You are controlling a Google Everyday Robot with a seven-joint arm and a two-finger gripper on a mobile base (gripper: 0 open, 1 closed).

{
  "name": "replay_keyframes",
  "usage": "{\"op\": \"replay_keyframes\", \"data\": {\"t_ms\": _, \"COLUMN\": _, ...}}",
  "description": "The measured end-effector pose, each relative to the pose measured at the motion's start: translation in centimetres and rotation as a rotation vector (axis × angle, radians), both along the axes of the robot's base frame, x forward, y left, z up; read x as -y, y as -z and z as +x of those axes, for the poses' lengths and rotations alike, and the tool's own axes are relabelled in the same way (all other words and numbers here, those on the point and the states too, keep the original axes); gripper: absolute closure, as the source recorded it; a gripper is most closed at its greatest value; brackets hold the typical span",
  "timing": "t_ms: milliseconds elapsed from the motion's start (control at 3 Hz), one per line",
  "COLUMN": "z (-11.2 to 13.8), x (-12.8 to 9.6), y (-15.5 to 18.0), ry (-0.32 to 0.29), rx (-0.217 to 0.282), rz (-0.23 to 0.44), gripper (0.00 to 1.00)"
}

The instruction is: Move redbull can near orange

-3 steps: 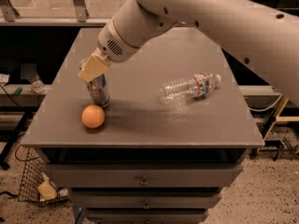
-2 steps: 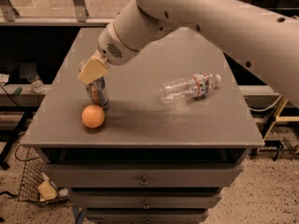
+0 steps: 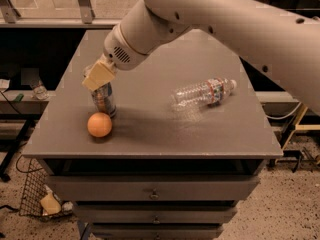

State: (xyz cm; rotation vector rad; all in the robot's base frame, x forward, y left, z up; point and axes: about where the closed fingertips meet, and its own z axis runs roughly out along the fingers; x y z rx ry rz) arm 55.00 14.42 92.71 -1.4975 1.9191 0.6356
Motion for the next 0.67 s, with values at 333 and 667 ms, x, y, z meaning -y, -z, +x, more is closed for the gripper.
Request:
{"op": "replay_keyframes", "data": {"t_ms": 333, "z": -0.13, "x": -0.15, "y": -0.04, "ry": -0.003, "rx": 0.001, "rz": -0.001, "gripper": 0.35}}
{"op": "replay_keyframes", "data": {"t_ms": 667, "z": -0.25, "x": -0.29, "y": -0.08, "ry": -0.006, "rx": 0.002, "rz": -0.001, "gripper": 0.13}}
